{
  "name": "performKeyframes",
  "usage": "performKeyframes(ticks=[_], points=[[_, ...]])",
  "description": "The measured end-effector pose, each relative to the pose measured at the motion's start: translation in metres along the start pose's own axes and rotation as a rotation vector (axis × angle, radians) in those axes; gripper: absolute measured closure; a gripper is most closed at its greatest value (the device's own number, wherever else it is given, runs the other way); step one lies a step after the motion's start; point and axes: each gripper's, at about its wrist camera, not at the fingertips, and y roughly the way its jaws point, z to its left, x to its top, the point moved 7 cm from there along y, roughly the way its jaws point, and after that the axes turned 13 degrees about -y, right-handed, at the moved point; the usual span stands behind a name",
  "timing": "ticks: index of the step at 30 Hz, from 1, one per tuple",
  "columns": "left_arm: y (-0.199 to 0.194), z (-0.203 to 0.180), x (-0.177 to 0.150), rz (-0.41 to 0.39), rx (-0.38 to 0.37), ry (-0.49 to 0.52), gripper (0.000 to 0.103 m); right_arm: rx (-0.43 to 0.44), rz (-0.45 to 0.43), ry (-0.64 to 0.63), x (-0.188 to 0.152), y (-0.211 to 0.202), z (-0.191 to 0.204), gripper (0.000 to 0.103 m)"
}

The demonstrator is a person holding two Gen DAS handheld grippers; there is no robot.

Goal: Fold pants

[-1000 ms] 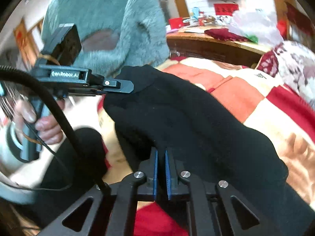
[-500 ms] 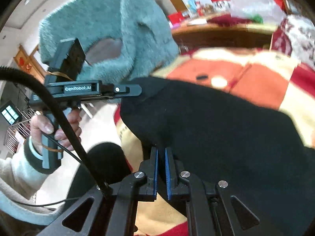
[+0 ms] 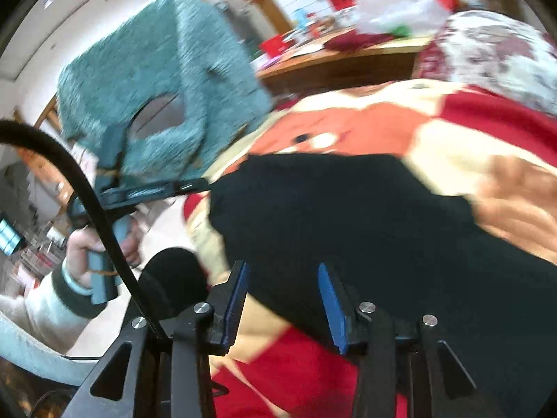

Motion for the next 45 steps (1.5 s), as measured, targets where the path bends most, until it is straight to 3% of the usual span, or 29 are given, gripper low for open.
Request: performKeyframes(ticks=[2, 4, 6, 10, 12, 16, 17, 20, 21, 24, 27, 29, 34, 36, 39, 42, 45], points=[[-0.009, -0.013, -0.002, -0.019, -0.034, 0.013, 0.064, -0.055, -0.024, 0.031, 0.003, -0.015, -0.027, 0.062], [-0.01, -0.034, -0.009, -0.001, -0.084, 0.035, 0.063, -0.068, -0.047, 0.086, 0.011, -0.024, -0.059, 0.053], [-0.006, -0.053, -0.017, 0.023, -0.114, 0.068, 0.063, -0.068, -0.04, 0.128, 0.019, -0.019, -0.084, 0.053], [0.016, -0.089, -0.042, 0.095, -0.143, 0.134, 0.063, 0.008, 0.033, 0.215, 0.025, 0.013, -0.117, 0.052], [0.029, -0.102, -0.055, 0.135, -0.141, 0.164, 0.063, 0.157, 0.067, 0.288, 0.022, 0.033, -0.115, 0.053], [0.044, -0.108, -0.079, 0.193, -0.114, 0.209, 0.063, 0.212, 0.024, 0.252, 0.022, 0.033, -0.101, 0.082], [0.045, -0.107, -0.082, 0.182, -0.107, 0.219, 0.063, 0.227, -0.001, 0.244, 0.023, 0.029, -0.098, 0.083], [0.043, -0.105, -0.086, 0.163, -0.098, 0.245, 0.063, 0.188, -0.075, 0.198, 0.028, 0.012, -0.093, 0.086], [0.043, -0.105, -0.086, 0.163, -0.098, 0.241, 0.063, 0.146, -0.099, 0.182, 0.031, 0.006, -0.096, 0.092], [0.042, -0.1, -0.088, 0.157, -0.098, 0.227, 0.063, -0.026, -0.086, 0.163, 0.032, 0.007, -0.113, 0.094], [0.042, -0.1, -0.088, 0.156, -0.093, 0.232, 0.063, -0.02, -0.06, 0.22, 0.023, 0.018, -0.124, 0.094], [0.042, -0.1, -0.089, 0.154, -0.094, 0.237, 0.063, 0.021, -0.104, 0.282, 0.022, 0.01, -0.128, 0.093], [0.042, -0.098, -0.09, 0.143, -0.101, 0.229, 0.063, 0.18, -0.131, 0.426, 0.025, -0.005, -0.133, 0.074], [0.042, -0.098, -0.09, 0.144, -0.102, 0.223, 0.063, 0.257, -0.066, 0.436, 0.025, 0.004, -0.126, 0.074], [0.042, -0.098, -0.09, 0.144, -0.104, 0.225, 0.063, 0.292, 0.027, 0.494, 0.019, 0.022, -0.128, 0.073], [0.041, -0.096, -0.09, 0.146, -0.111, 0.22, 0.063, 0.378, 0.045, 0.595, 0.013, 0.034, -0.134, 0.073], [0.041, -0.094, -0.09, 0.155, -0.125, 0.21, 0.063, 0.276, 0.101, 0.586, 0.011, 0.028, -0.144, 0.073]])
